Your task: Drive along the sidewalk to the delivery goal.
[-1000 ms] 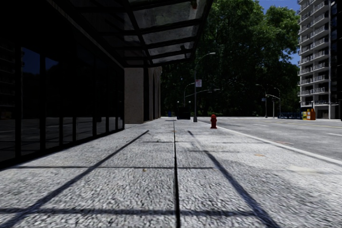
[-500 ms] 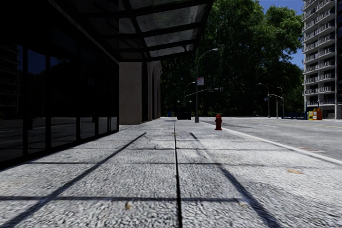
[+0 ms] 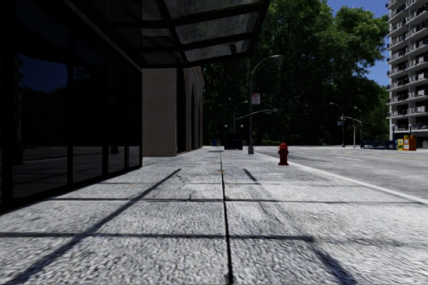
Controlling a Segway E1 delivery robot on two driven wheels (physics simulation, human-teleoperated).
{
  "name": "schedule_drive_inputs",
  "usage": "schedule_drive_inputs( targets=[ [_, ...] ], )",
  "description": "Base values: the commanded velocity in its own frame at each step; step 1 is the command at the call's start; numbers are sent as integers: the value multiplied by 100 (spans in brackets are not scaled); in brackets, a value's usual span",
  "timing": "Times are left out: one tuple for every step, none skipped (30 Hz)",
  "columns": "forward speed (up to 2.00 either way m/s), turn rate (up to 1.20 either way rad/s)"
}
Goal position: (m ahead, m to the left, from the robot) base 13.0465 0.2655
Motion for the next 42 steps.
schedule_drive_inputs(
  targets=[
    [200, 87],
    [200, 99],
    [200, 99],
    [200, 103],
    [200, 104],
    [200, 105],
    [200, 99],
    [200, 51],
    [200, 51],
    [200, 27],
    [200, 5],
    [200, 0],
    [200, 0],
    [200, 0],
    [200, 0],
    [200, 0],
    [200, 0],
    [200, 0],
    [200, 0],
    [200, 0],
    [200, 0],
    [200, 0],
    [200, 0],
    [200, 0],
    [200, 0],
    [200, 0],
    [200, 0],
    [200, 0],
    [200, 0],
    [200, 0],
    [200, 0],
    [200, 0],
    [200, 0],
    [200, 0],
    [200, 0],
    [200, 0],
    [200, 0],
    [200, 0],
    [200, 0],
    [200, 0],
    [200, 0],
    [200, 0]
  ],
)
